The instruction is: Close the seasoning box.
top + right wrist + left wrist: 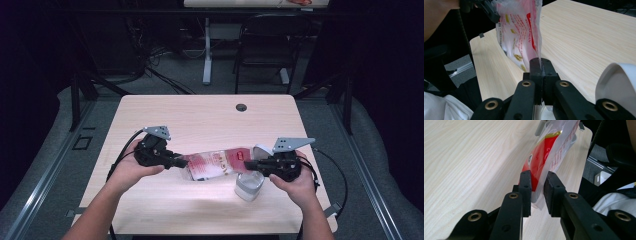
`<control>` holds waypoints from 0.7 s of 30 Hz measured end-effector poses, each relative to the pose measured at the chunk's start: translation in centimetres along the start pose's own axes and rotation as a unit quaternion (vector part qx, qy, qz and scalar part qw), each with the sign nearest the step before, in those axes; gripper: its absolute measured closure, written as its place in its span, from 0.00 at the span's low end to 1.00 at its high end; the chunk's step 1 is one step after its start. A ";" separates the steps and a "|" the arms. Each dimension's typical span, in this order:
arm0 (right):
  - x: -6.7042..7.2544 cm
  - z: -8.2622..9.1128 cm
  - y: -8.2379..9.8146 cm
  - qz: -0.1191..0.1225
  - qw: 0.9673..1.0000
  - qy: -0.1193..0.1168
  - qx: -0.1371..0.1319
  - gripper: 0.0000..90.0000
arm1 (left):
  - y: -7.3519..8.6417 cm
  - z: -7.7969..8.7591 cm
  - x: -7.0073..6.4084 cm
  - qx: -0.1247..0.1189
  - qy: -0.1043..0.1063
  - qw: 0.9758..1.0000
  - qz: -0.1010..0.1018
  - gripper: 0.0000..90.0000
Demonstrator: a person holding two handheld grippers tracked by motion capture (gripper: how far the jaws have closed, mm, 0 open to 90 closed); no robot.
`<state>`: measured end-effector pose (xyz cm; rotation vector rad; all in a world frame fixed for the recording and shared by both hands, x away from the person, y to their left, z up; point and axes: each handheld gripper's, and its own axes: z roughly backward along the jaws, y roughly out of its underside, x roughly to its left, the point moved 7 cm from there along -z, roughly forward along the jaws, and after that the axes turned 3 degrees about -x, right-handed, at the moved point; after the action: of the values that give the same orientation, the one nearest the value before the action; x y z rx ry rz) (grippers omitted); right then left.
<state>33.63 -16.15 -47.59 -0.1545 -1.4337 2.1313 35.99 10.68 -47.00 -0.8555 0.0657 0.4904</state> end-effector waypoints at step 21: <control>0.9 -0.6 -0.6 0.016 1.000 -0.001 0.004 1.00 | 3.0 -1.6 0.3 -0.014 -0.008 1.000 0.015 0.84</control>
<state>33.35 -15.08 -47.11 -0.1735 -1.4317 2.1641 35.21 11.25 -50.24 -0.8780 0.0572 0.5273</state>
